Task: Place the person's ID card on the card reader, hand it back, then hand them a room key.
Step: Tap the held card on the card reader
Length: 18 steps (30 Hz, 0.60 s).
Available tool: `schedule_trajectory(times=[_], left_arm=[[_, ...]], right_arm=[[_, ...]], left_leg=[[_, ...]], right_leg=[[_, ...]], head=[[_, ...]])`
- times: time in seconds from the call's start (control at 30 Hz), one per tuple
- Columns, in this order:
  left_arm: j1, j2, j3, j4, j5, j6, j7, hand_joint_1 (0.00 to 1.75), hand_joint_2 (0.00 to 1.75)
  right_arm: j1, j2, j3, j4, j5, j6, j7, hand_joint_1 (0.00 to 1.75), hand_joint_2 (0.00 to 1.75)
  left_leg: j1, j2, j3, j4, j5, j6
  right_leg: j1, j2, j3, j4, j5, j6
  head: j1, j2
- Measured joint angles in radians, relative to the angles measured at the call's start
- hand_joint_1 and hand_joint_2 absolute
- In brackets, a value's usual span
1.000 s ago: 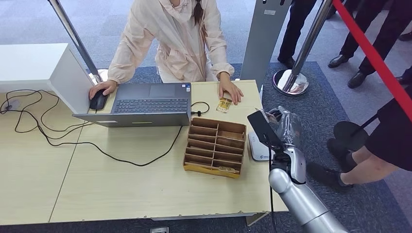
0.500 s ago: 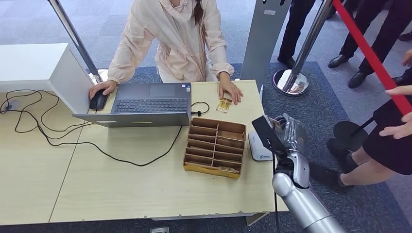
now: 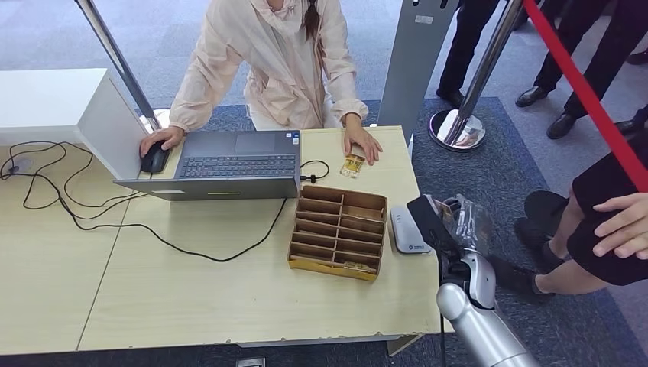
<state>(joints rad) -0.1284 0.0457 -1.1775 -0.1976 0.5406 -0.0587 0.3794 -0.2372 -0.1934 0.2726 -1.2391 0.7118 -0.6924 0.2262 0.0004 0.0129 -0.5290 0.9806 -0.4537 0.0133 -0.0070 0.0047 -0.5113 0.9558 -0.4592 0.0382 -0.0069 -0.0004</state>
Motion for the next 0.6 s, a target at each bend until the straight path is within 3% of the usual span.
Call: schedule_trajectory(times=[0.6], left_arm=[[0.000, -0.003, 0.009, 0.000, 0.000, 0.003, 0.003, 0.00, 0.00]], right_arm=[[0.028, 0.034, -0.020, 0.080, 0.000, 0.000, -0.033, 1.42, 1.75]], left_leg=[[0.000, 0.000, 0.000, 0.000, 0.000, 0.000]], right_leg=[[0.000, 0.000, 0.000, 0.000, 0.000, 0.000]], head=[[0.000, 0.000]])
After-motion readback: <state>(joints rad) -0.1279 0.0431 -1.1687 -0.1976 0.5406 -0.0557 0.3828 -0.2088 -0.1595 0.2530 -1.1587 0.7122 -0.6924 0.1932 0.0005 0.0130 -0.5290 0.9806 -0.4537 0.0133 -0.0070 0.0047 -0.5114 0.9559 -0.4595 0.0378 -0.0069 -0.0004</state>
